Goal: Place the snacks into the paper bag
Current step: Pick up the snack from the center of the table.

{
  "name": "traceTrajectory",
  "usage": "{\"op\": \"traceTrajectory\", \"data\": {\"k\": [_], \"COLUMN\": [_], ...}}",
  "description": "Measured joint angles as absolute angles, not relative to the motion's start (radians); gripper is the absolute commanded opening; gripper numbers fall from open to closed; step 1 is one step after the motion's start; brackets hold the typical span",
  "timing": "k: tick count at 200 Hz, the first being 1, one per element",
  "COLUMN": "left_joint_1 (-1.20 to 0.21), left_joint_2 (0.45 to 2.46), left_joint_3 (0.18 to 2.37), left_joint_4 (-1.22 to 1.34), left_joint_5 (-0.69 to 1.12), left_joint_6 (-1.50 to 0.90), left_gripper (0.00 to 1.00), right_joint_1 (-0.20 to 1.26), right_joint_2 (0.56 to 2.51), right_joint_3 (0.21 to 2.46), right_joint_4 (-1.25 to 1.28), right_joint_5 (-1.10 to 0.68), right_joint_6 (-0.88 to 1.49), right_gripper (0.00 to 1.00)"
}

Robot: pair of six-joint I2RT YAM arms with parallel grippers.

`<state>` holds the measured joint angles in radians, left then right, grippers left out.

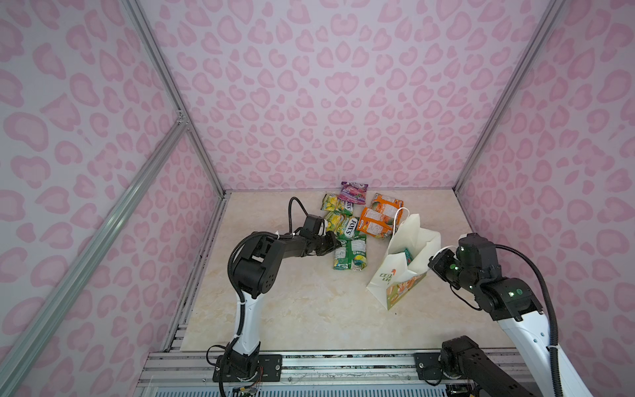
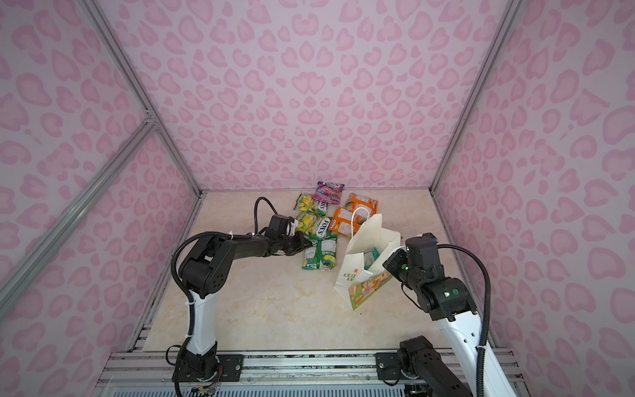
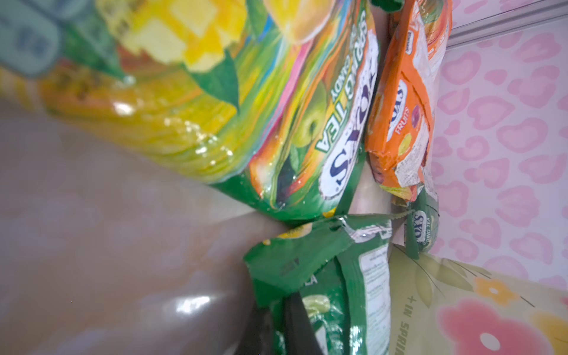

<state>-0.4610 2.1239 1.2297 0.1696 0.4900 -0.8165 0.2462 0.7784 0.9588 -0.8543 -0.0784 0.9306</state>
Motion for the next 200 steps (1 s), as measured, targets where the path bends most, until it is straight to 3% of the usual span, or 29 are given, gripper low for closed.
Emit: {"op": "traceTrajectory", "data": {"k": [101, 200], "left_joint_1": [-0.465, -0.447], "left_joint_2": [1.898, 1.597], "left_joint_3": [1.261, 1.36], "left_joint_4": [0.016, -0.31], "left_joint_5": [0.507, 0.307], "left_joint_6": [-0.865, -0.727], "left_gripper": [0.04, 0.04], "right_joint_1": [0.228, 0.221], "right_joint_2": [0.775, 0.783], "right_joint_3": [0.958, 0.959], "right_joint_4": [-0.855, -0.858], "right_joint_5": [-0.083, -0.078], "right_joint_6": [0.913, 0.883], "right_gripper": [0.0, 0.0]}}
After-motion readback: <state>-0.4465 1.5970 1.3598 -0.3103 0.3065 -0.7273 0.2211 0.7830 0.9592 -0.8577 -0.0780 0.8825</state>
